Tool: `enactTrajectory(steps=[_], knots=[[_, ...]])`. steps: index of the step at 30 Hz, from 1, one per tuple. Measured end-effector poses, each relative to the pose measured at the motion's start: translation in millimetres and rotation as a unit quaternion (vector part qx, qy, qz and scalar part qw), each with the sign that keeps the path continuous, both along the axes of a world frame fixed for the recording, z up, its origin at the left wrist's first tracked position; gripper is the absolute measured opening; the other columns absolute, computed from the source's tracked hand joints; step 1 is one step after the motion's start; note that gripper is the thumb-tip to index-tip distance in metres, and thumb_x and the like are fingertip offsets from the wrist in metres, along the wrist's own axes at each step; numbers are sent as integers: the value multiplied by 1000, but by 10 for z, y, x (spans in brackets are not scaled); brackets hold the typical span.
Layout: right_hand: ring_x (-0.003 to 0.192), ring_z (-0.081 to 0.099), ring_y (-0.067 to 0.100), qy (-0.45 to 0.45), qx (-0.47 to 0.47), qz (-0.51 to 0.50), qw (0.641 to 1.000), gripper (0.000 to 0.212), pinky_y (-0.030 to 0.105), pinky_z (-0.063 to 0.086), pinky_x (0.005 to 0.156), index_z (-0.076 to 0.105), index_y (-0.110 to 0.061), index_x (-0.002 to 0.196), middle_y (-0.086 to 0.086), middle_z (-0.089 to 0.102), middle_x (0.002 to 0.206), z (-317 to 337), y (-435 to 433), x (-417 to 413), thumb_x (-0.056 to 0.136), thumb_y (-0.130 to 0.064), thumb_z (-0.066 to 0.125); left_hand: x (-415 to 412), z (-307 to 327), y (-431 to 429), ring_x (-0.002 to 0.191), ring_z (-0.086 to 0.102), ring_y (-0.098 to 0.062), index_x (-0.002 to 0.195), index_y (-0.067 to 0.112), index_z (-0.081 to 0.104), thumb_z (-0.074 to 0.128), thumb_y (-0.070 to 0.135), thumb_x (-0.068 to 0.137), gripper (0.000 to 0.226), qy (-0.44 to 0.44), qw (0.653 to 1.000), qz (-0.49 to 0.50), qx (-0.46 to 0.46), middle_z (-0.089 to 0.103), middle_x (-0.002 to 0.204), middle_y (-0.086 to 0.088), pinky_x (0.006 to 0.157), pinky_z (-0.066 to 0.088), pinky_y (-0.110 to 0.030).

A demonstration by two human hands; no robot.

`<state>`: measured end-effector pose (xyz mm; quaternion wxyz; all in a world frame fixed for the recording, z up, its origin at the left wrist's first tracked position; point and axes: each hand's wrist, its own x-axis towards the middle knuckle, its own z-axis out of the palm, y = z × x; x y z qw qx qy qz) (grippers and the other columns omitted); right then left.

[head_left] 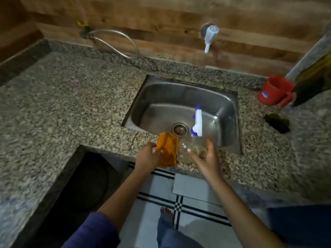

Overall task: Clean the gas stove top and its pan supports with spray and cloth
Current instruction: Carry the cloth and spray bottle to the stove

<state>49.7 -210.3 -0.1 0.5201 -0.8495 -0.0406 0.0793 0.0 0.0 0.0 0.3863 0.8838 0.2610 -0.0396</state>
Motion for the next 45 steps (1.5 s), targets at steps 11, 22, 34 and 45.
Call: enactTrajectory(steps=[11, 22, 34, 45], knots=[[127, 50, 5, -64, 67, 56, 994, 47, 17, 39, 104, 48, -43, 132, -14, 56, 132, -184, 190, 241, 91, -33, 67, 321, -394, -103, 95, 63, -31, 108, 11, 42, 72, 23, 81, 42, 53, 991, 112, -55, 63, 105, -10, 76, 52, -40], [106, 63, 5, -15, 123, 115, 986, 21, 20, 48, 93, 60, -39, 111, -5, 67, 112, 114, 1412, 298, 93, -31, 63, -205, -123, 1122, 100, 65, -31, 96, 16, 61, 63, 7, 91, 10, -2, 850, 295, -436, 68, 103, -13, 93, 53, -49], [109, 62, 18, 15, 171, 319, 932, 45, 39, 48, 98, 61, -19, 115, 3, 66, 111, -76, 4532, -894, 84, -52, 65, -2606, 3, 3247, 91, 62, -23, 106, 14, 51, 51, 2, 97, 15, -170, 762, 521, -345, 63, 103, -8, 82, 52, -40], [116, 56, 20, -49, 94, 455, 884, 40, 29, 45, 95, 54, -27, 124, 6, 58, 123, -309, 6019, -1826, 89, -44, 64, -3209, -334, 4282, 98, 61, -29, 114, 15, 44, 47, 4, 97, 21, -221, 707, 601, -300, 62, 106, -11, 92, 51, -50]])
